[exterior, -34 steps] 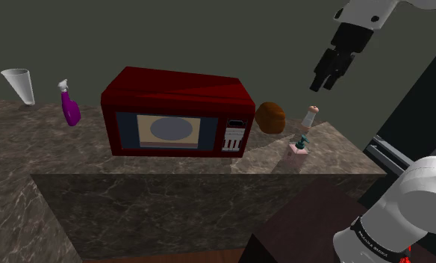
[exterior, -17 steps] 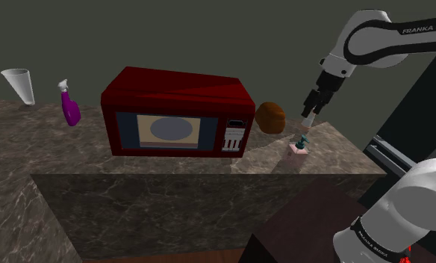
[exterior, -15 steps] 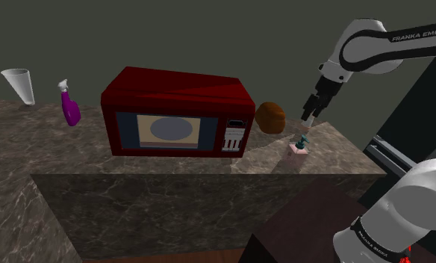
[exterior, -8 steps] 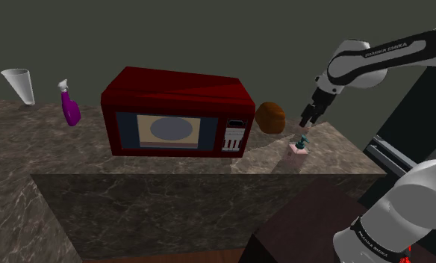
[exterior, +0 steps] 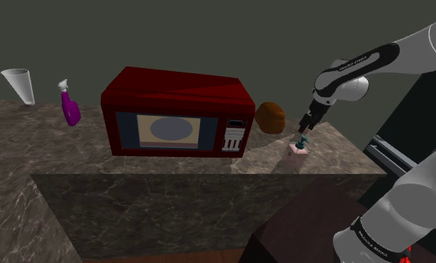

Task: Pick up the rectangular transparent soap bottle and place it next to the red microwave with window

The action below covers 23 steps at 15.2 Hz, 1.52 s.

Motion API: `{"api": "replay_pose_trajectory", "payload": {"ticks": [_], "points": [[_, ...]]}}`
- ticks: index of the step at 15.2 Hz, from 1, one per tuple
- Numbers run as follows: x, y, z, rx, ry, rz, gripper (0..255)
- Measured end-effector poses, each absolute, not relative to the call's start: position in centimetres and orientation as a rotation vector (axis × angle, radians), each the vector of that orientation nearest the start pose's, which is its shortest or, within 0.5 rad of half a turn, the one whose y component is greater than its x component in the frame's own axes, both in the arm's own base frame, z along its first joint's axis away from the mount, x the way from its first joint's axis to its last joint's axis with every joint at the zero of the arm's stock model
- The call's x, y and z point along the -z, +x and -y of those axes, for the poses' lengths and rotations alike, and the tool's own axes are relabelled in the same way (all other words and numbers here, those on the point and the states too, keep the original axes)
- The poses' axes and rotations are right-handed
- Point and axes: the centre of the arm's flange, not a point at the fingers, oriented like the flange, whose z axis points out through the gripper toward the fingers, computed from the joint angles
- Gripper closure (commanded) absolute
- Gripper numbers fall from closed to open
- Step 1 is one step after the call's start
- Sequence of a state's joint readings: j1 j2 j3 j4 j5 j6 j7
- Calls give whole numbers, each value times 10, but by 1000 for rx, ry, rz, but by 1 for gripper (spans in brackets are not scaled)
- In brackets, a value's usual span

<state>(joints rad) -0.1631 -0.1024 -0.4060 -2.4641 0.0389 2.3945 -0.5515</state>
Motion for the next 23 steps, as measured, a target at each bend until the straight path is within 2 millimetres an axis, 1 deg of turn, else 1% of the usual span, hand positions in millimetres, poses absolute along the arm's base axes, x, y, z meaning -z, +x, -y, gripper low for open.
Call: {"api": "replay_pose_trajectory", "payload": {"ticks": [1,3,9,12,16,17,23], "points": [[-326,400,263,87,-3097,-71,0],[-311,401,271,85,-3099,-73,0],[-277,402,273,85,-3100,-74,0],[-271,403,272,86,-3100,-74,0],[-270,403,273,86,-3100,-74,0],[-270,403,273,86,-3100,-74,255],[-270,403,273,87,-3101,-74,255]]}}
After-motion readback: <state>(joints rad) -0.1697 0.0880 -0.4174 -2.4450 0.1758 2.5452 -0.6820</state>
